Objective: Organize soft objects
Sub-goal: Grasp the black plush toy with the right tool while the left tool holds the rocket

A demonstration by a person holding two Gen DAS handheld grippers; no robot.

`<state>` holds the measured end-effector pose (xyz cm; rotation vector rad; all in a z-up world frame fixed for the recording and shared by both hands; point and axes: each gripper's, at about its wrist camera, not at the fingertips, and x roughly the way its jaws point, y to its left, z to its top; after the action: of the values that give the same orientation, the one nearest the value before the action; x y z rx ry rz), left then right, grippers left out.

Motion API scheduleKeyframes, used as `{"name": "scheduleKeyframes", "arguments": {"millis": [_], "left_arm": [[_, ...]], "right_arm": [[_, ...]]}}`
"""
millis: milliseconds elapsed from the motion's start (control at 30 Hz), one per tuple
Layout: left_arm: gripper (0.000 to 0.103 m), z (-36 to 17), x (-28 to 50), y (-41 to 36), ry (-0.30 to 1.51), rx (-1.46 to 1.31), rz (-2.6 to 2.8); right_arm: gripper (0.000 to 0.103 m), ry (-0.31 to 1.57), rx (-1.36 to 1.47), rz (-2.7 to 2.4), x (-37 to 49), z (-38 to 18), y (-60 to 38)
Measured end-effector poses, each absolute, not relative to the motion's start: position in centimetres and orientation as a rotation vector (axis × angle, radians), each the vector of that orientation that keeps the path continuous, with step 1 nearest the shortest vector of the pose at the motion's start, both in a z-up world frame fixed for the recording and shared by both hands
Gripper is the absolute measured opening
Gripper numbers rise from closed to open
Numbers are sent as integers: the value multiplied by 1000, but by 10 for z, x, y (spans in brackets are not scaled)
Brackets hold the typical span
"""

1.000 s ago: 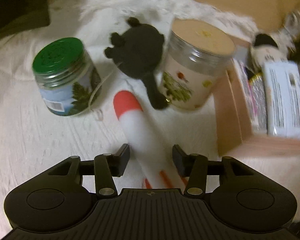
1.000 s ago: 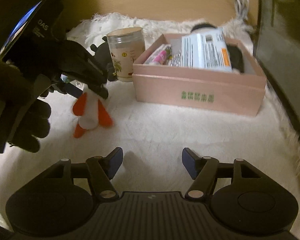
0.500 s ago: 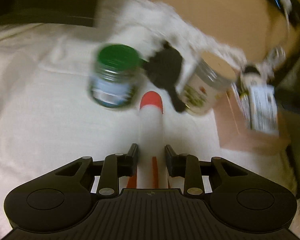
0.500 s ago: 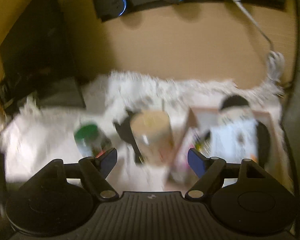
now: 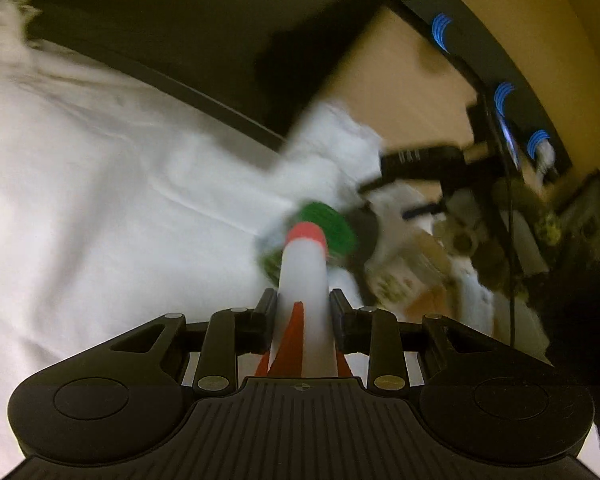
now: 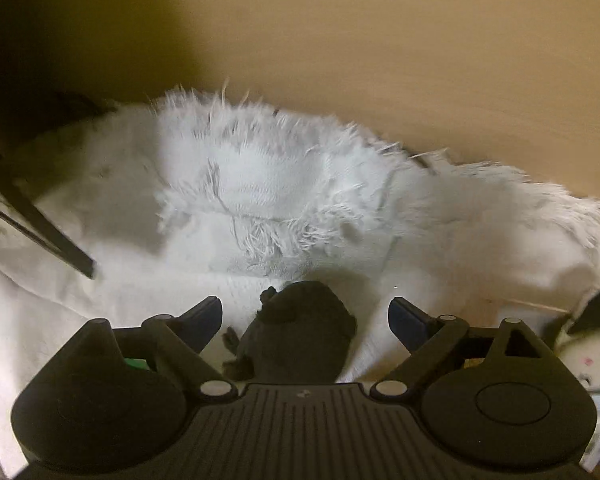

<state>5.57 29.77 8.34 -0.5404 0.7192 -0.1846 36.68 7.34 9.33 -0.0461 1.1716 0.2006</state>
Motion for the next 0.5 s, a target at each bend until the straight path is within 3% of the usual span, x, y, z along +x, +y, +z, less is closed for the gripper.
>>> {"name": "scheduleKeyframes", "arguments": {"millis": [200,233,267,300,400,500], "left_arm": [[32,77,78,343,714,-575,-71],[32,76,83,347,718,-581,-54],[32,75,85,352,721,-589,-40],[32,73,89,355,723,-600,-27],[32,75,91,365,703,-625,-1],[32,93,93,363,646,-625,-13]], "right_arm": [[91,1310,-136,167,381,59,97],[88,1334,-142,161,383,53,100],[74,1350,-140,155,382,49,101],[73,1361,-133,159,380,47,101],[69,1309,-108,187,367,68,96],[69,1202,-7,239,348,124,75]]}}
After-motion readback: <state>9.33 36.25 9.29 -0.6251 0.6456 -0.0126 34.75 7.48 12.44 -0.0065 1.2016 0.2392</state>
